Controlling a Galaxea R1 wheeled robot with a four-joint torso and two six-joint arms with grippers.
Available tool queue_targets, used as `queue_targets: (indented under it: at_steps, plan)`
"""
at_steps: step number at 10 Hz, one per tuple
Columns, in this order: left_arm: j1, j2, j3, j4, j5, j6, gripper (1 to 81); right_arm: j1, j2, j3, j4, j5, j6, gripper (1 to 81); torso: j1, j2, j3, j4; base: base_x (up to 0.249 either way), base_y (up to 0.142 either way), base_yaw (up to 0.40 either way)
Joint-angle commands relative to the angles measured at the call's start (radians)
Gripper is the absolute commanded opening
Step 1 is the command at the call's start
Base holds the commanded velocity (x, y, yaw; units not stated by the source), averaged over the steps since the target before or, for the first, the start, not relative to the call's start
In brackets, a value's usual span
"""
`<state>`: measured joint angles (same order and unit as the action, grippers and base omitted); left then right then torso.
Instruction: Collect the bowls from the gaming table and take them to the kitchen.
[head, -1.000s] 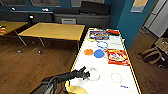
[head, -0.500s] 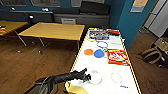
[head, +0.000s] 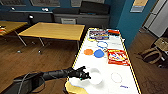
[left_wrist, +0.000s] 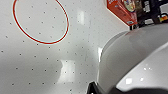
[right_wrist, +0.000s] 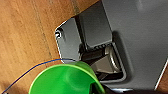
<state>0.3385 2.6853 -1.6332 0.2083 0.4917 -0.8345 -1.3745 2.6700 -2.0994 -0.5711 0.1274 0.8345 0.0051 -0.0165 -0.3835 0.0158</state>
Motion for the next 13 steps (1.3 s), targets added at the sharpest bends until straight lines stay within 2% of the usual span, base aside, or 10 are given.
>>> queue_targets:
  at_steps: [1,3,4,6,7,8,9,11,13]
  plan:
    - [-0.057,-0.409,0.439,0.125,0.002,0.000,1.0,0.013,-0.020,0.019,-0.016,-0.040,-0.002,1.0,0.000,0.000,0.000,0.000,0.000,0.000,0.000]
    - [0.039,-0.517,0.518,0.196,-0.004,0.000,1.0,0.011,-0.022,0.018,-0.016,-0.042,-0.002,1.0,0.000,0.000,0.034,0.000,0.000,0.000,0.000]
    - [0.087,-0.542,0.530,0.218,-0.012,0.000,1.0,0.011,-0.022,0.016,-0.016,-0.042,-0.002,1.0,0.000,0.000,0.046,0.000,0.000,0.000,0.000]
    - [0.198,-0.557,0.530,0.293,-0.027,0.000,1.0,0.007,-0.022,0.013,-0.018,-0.040,-0.002,1.0,0.000,0.000,0.079,0.000,0.000,0.000,0.000]
    - [0.256,-0.551,0.514,0.339,-0.039,0.000,1.0,0.004,-0.022,0.009,-0.018,-0.040,-0.003,1.0,0.000,0.000,0.131,0.000,0.000,0.000,0.000]
    - [0.309,-0.550,0.492,0.371,-0.048,-0.001,1.0,0.001,-0.022,0.004,-0.018,-0.040,-0.003,1.0,0.000,0.000,0.147,0.000,0.000,0.000,0.000]
    - [0.363,-0.551,0.472,0.400,-0.070,0.000,1.0,0.001,-0.022,0.003,-0.018,-0.040,-0.003,1.0,0.000,0.000,0.131,0.000,0.000,0.000,0.000]
    - [0.489,-0.550,0.403,0.476,-0.134,0.000,1.0,-0.002,-0.022,0.000,-0.016,-0.040,-0.003,1.0,-0.001,-0.001,0.164,0.000,0.000,0.000,0.000]
    - [0.589,-0.548,0.342,0.517,-0.190,0.003,1.0,-0.006,-0.017,-0.010,-0.018,-0.040,-0.003,1.0,-0.001,-0.001,0.196,0.000,0.000,0.000,0.000]
